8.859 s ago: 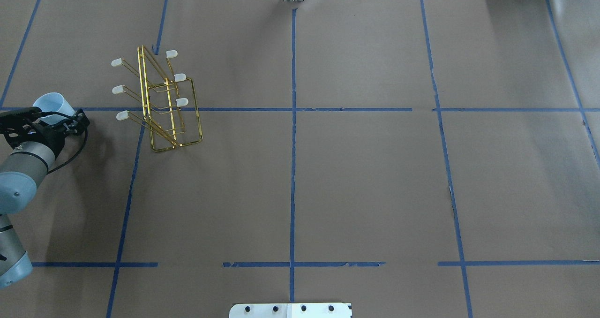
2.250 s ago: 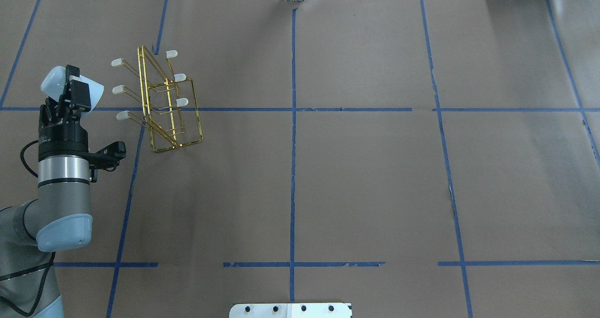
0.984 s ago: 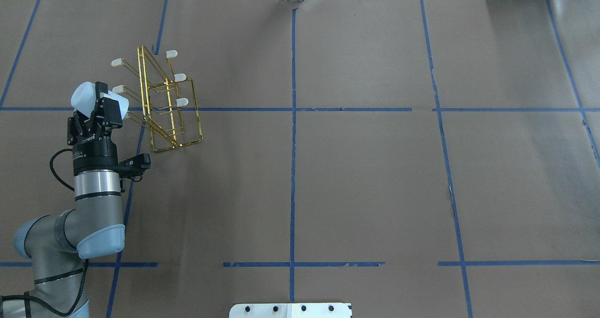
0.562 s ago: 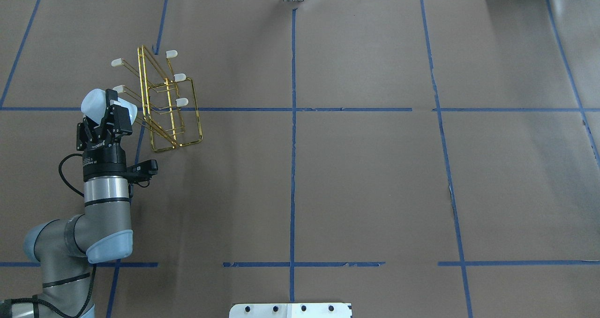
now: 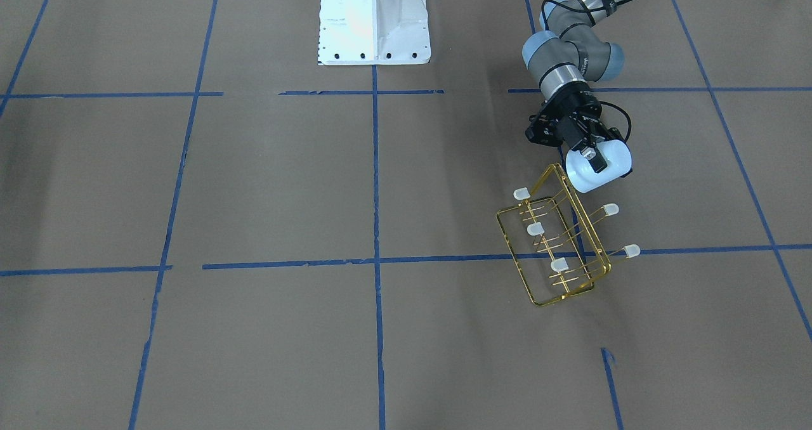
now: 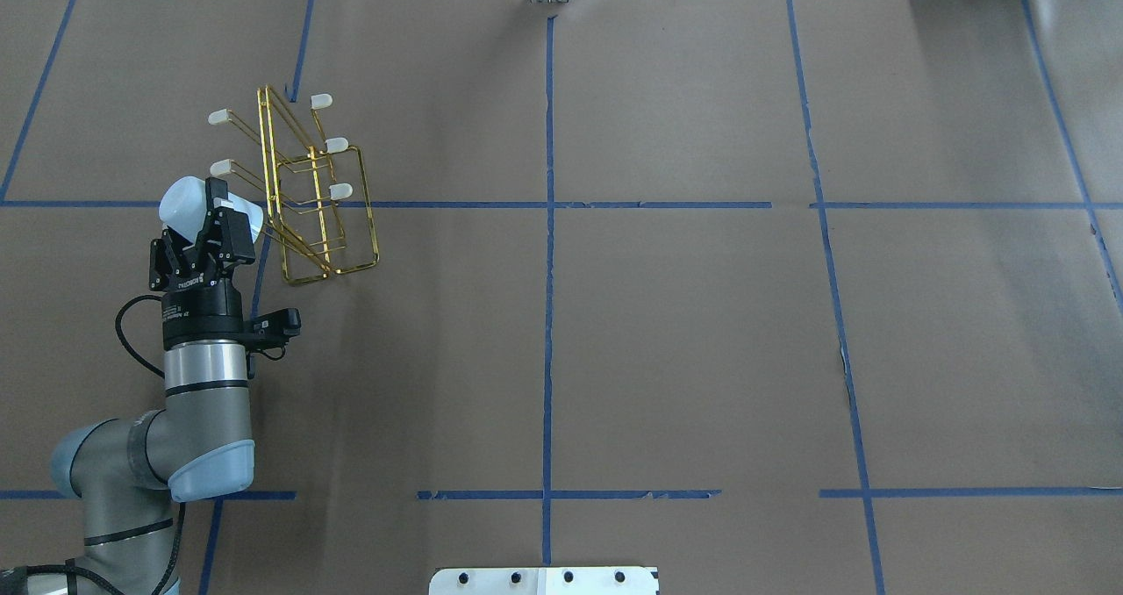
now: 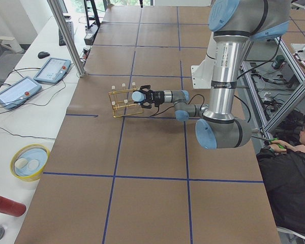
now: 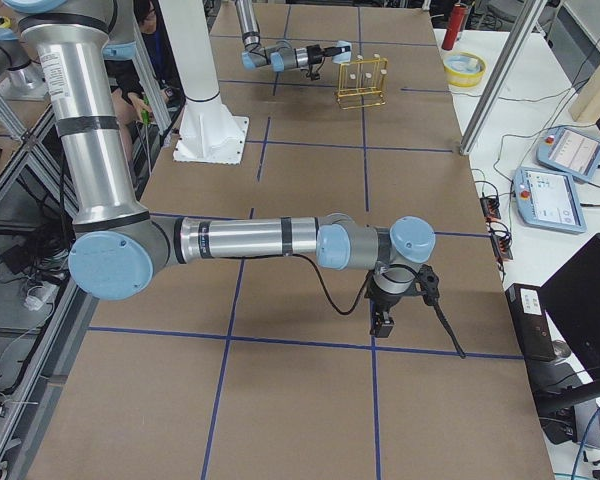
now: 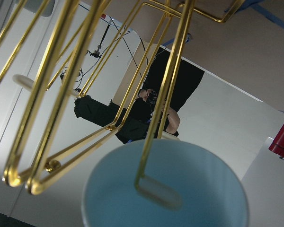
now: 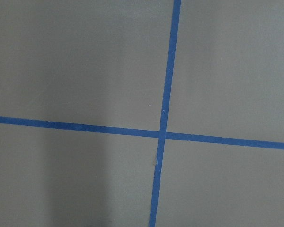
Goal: Hang cup on cup holder
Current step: 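Push the cup onto a white-tipped peg with the left gripper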
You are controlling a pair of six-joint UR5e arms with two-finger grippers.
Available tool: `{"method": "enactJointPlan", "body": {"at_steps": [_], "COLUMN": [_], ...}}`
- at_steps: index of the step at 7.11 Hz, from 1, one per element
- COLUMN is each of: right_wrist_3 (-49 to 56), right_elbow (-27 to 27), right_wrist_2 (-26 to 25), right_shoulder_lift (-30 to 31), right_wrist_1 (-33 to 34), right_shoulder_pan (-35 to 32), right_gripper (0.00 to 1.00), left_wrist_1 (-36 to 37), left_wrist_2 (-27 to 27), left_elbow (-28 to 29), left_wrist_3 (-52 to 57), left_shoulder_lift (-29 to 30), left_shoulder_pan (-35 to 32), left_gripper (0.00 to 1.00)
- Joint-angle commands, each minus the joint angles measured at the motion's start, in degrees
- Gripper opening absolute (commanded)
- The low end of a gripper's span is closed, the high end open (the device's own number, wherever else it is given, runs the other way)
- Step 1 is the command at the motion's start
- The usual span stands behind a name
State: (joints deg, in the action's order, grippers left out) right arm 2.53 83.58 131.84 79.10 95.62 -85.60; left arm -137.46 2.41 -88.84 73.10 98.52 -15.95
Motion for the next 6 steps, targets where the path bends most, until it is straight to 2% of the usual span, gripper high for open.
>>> {"method": "enactJointPlan", "body": {"at_steps": [1,2,3,5,6], "right_wrist_3": [0.0,0.0,0.0,0.0,0.0], "right_elbow": [0.0,0.0,0.0,0.0,0.0], "right_wrist_2": [0.0,0.0,0.0,0.0,0.0], "right_shoulder_lift": [0.0,0.0,0.0,0.0,0.0], "right_wrist_1": [0.0,0.0,0.0,0.0,0.0], "right_shoulder_pan": [0.0,0.1,0.0,0.0,0.0], "right_gripper": [1.00,1.00,1.00,1.00,1.00], "left_wrist_1": [0.6,0.6,0.5,0.3,0.4], "left_wrist_2": [0.1,0.1,0.1,0.1,0.3], "left_elbow": [1.0,1.0,0.9,0.9,0.9], "left_wrist_3": [-0.1,-0.1,-0.2,-2.0,-5.5], "left_shoulder_lift": [1.0,0.9,0.8,0.7,0.7], "left_shoulder_pan": [0.0,0.0,0.0,0.0,0.0], "left_gripper": [0.00,0.00,0.32,0.68,1.00]}}
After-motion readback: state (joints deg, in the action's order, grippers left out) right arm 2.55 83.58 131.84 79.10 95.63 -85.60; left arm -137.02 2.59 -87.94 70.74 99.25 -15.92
